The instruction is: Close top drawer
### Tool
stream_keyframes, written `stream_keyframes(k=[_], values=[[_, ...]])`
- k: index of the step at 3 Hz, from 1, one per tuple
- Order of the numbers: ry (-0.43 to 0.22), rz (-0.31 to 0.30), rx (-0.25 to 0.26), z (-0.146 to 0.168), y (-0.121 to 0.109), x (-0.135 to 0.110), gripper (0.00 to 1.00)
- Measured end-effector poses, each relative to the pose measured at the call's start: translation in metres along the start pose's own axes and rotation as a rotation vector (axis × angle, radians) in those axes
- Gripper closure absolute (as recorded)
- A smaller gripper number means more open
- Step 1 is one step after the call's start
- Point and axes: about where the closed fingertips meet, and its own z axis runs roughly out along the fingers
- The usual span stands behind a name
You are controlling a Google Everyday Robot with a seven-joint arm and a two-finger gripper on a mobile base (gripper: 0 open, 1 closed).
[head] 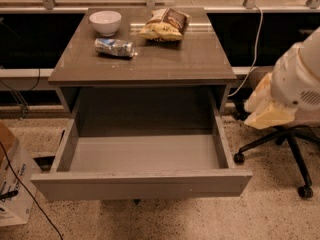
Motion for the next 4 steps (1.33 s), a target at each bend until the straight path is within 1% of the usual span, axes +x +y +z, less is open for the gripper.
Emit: stream_keyframes(k=[1,2,3,4], values=[[0.002,-0.006,-0.035,0.032,0.021,0.009,0.87],[0.005,-0.005,-0.037,0.032,0.022,0.009,1.0],[0.005,-0.005,-0.037,0.033,0.022,0.009,1.0],[0.029,0.016,-0.092,0.067,0.032,0.016,1.0]])
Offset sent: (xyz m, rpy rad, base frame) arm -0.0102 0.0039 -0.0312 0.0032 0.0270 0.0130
